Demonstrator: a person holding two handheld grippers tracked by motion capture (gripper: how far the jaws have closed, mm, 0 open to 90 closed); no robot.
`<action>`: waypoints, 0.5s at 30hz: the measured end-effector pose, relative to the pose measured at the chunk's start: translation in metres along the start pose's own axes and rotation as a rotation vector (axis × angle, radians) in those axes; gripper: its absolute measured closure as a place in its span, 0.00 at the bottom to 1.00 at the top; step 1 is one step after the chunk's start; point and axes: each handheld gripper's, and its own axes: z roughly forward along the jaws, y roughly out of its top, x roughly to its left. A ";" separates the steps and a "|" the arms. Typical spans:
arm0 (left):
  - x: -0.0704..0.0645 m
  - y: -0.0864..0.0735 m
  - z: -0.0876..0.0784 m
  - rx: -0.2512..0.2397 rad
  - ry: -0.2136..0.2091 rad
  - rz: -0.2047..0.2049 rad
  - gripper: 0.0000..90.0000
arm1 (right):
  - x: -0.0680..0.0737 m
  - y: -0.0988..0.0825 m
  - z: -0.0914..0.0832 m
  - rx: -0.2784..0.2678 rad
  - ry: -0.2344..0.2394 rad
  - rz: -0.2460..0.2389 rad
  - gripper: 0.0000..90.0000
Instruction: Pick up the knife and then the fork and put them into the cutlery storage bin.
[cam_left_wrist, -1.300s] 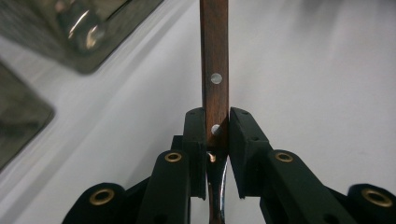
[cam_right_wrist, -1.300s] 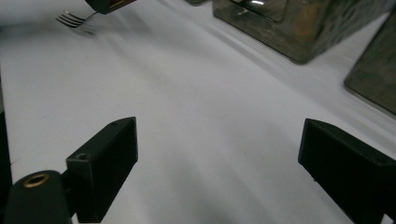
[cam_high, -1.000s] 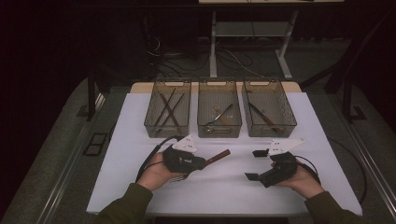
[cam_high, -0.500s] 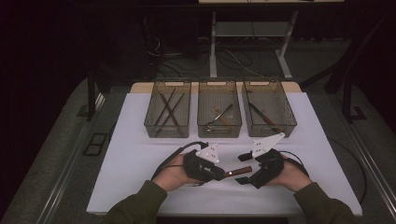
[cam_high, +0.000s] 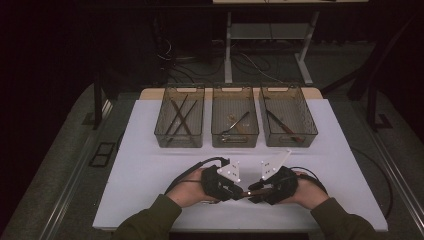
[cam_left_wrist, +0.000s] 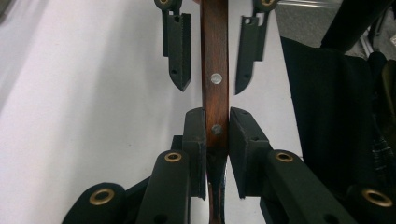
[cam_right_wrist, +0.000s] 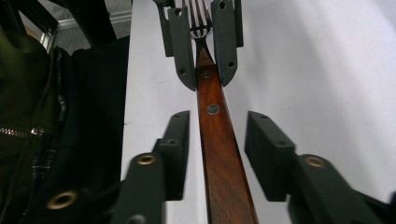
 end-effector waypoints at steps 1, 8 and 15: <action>0.000 0.000 0.000 0.005 0.001 0.005 0.86 | 0.001 0.000 0.000 0.002 0.001 0.005 0.71; -0.002 0.000 0.001 0.014 -0.016 0.009 0.86 | 0.002 0.001 0.003 0.018 0.031 -0.008 0.81; -0.001 -0.001 0.000 0.000 -0.043 0.011 0.86 | 0.007 0.003 0.003 0.022 0.046 -0.011 0.83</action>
